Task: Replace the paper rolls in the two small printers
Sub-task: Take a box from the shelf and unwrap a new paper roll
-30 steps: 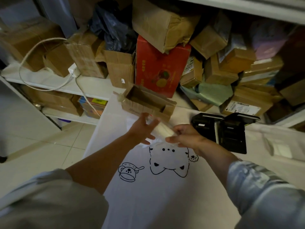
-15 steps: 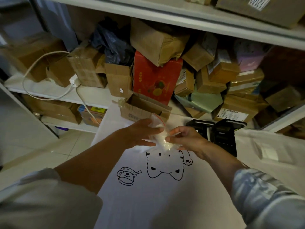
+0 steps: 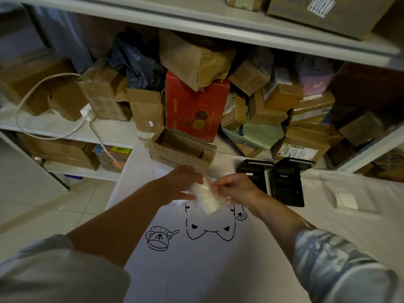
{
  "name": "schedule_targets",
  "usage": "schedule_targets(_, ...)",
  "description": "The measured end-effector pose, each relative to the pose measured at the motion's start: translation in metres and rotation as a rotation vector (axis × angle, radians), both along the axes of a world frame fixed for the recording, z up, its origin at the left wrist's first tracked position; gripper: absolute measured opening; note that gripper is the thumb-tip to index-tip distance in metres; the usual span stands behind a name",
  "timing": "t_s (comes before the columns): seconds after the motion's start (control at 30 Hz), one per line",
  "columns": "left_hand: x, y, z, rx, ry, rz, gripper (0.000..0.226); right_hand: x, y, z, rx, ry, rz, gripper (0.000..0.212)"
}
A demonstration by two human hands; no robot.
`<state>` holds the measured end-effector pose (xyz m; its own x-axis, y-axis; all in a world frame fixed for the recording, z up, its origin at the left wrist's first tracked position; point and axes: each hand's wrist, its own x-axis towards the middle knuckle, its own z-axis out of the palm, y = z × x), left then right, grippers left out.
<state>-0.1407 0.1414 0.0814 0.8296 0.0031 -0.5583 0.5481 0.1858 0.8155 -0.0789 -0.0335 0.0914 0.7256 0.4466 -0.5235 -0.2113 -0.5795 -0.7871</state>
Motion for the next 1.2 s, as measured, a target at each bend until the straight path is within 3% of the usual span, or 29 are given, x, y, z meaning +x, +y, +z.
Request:
schedule_targets(0.1, 0.006, -0.009, 0.0, 0.033, -0.006, 0.019, 0.024, 0.006, 0.004, -0.011, -0.05, -0.093, -0.075, 0.008)
schedule_targets(0.23, 0.023, -0.01, -0.001, 0.166, 0.001, -0.023, 0.036, 0.021, 0.017, -0.028, -0.162, -0.219, -0.087, 0.026)
schedule_targets(0.33, 0.032, -0.005, -0.003, 0.173, -0.01, -0.062, 0.035, 0.032, 0.021, -0.035, -0.103, -0.219, -0.23, 0.03)
schedule_targets(0.43, 0.038, -0.006, -0.011, 0.254, -0.006, -0.085, 0.032, 0.037, 0.02, -0.04, -0.086, -0.276, -0.192, 0.03)
schedule_targets(0.47, 0.04, -0.007, -0.017, 0.32, -0.036, -0.087, 0.024, 0.037, 0.02, -0.042, -0.094, -0.291, -0.16, 0.03)
schedule_targets(0.53, 0.042, -0.006, -0.025, 0.716, -0.219, -0.116, 0.012, 0.04, 0.02, -0.042, -0.094, -0.294, -0.12, 0.031)
schedule_targets(0.6, 0.045, -0.003, -0.03, 1.152, -0.332, -0.122, 0.015, 0.043, 0.021, -0.041, -0.084, -0.289, -0.097, 0.033)
schedule_targets(0.67, 0.05, 0.004, -0.034, 1.3, -0.311, -0.158, 0.028, 0.045, 0.022, -0.039, -0.079, -0.28, -0.07, 0.032)
schedule_targets(0.73, 0.055, 0.012, -0.04, 1.324, -0.201, -0.318, 0.031, 0.046, 0.025, -0.037, -0.071, -0.271, -0.053, 0.03)
schedule_targets(0.8, 0.06, 0.015, -0.046, 1.382, -0.146, -0.424, 0.006, 0.047, 0.027, -0.034, -0.059, -0.27, -0.053, 0.029)
schedule_targets(0.93, 0.067, 0.024, -0.05, 1.364, -0.226, -0.267, 0.019, 0.051, 0.028, -0.028, -0.038, -0.271, -0.048, 0.032)
schedule_targets(1.03, 0.068, 0.034, -0.048, 1.315, -0.098, -0.427, 0.03, 0.05, 0.027, -0.022, -0.007, -0.242, -0.034, 0.026)
schedule_targets(1.1, 0.062, 0.035, -0.044, 1.283, -0.059, -0.322, 0.035, 0.051, 0.024, -0.019, 0.006, -0.232, -0.043, 0.019)
schedule_targets(1.2, 0.051, 0.024, -0.026, 1.302, -0.191, -0.018, 0.02, 0.048, 0.021, -0.014, -0.014, -0.233, -0.07, 0.013)
